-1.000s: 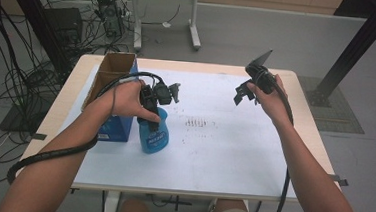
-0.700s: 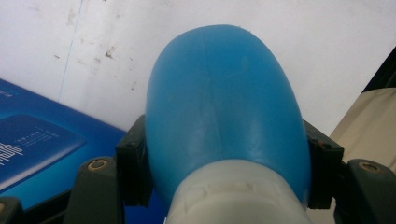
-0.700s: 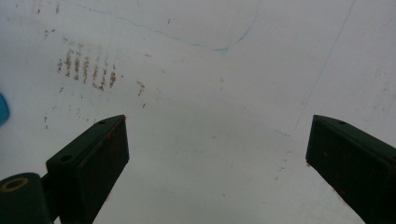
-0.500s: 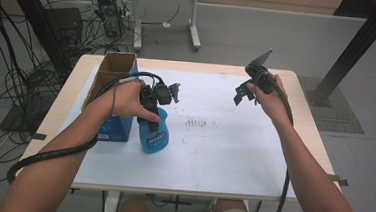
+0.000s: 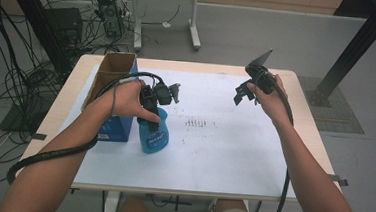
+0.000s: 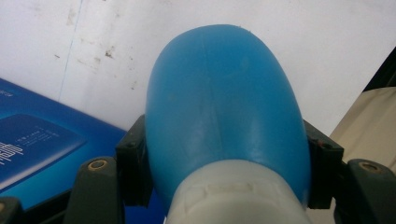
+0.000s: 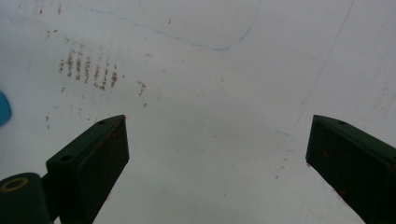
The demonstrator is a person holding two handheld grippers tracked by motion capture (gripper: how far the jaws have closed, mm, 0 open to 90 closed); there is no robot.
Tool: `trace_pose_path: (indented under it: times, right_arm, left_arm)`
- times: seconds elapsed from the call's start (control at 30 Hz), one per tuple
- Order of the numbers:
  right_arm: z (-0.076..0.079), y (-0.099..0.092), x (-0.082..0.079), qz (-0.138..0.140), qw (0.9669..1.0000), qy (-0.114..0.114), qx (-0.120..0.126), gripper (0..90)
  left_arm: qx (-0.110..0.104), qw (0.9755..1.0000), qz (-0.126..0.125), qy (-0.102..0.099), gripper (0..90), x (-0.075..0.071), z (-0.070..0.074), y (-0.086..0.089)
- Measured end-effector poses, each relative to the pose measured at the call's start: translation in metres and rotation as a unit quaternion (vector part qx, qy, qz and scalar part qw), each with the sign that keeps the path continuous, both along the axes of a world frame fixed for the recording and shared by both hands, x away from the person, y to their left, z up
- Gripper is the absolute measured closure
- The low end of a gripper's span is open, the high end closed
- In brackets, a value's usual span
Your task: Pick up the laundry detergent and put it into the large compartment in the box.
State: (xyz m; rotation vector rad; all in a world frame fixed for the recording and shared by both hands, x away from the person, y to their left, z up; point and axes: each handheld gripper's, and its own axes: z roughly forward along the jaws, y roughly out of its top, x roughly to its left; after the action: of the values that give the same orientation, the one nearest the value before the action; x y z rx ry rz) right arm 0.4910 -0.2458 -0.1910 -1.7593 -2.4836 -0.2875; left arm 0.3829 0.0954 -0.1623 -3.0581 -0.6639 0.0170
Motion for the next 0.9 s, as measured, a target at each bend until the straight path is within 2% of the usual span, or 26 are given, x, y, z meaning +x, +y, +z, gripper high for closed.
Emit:
trace_pose_path:
  times: [0.9]
  right_arm:
    - [-0.0005,0.0001,-0.0001,0.001,1.0,-0.001,0.0,5.7]
  left_arm:
    - [0.003,1.0,0.0,-0.001,35.5,-0.0008,0.0002,-0.0018]
